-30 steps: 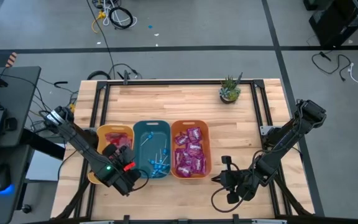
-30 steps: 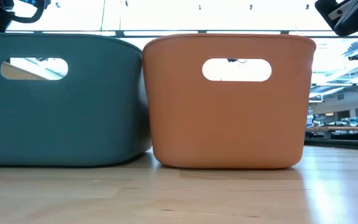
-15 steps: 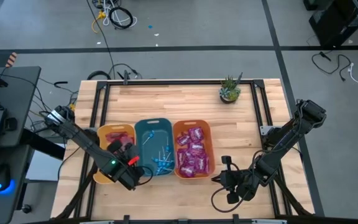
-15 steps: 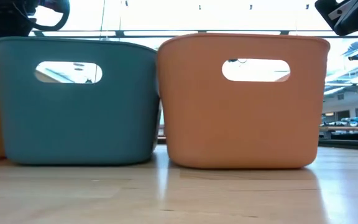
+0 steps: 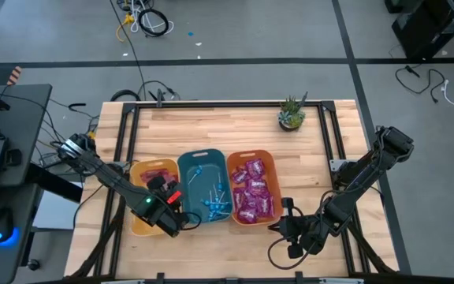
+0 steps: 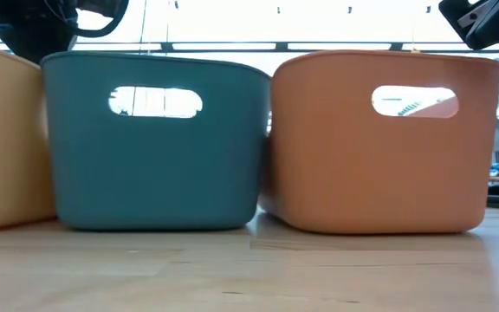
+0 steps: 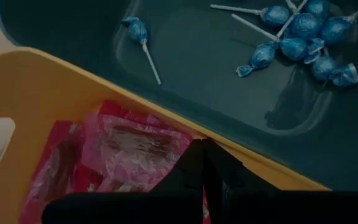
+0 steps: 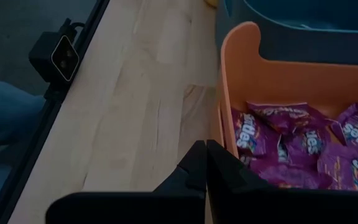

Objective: Sort candy
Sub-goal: Adjust the colored bins

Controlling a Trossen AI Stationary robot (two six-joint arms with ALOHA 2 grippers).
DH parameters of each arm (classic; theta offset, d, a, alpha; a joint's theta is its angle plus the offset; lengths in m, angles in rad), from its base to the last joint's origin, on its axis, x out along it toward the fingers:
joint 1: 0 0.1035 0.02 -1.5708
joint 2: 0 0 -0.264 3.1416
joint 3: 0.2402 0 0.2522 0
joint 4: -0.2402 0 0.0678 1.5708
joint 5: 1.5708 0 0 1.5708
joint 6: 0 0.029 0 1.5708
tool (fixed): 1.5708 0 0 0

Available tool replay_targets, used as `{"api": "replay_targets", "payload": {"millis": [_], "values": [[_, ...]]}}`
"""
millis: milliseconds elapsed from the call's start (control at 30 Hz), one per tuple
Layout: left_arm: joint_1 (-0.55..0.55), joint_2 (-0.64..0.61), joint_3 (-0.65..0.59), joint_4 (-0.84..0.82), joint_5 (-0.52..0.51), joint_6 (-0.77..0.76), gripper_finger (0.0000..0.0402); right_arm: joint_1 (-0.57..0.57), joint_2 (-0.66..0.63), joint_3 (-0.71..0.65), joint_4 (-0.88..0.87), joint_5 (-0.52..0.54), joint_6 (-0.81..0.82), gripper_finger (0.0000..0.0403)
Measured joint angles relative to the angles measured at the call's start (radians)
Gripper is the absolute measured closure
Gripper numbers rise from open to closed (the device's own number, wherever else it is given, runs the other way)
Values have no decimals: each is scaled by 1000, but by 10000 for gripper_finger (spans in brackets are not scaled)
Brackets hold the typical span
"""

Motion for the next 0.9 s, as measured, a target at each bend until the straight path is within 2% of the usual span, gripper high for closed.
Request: {"api": "replay_targets", "payload": {"millis": [200, 333, 533, 733, 900], "values": [[32, 0, 0, 43, -1, 82, 402, 0, 0, 0, 0, 24, 0, 403], [53, 0, 0, 58, 0, 105, 402, 7, -5, 0, -10, 101, 7, 403], [53, 0, 5, 50, 45, 101, 402, 10, -84, 0, -72, 139, 57, 403], [46, 0, 72, 2, 85, 97, 402, -44, -185, 0, -272, 195, 227, 403], [46, 0, 134, -152, 86, 46, 402, -135, -263, 0, -423, 177, 410, 403]]}}
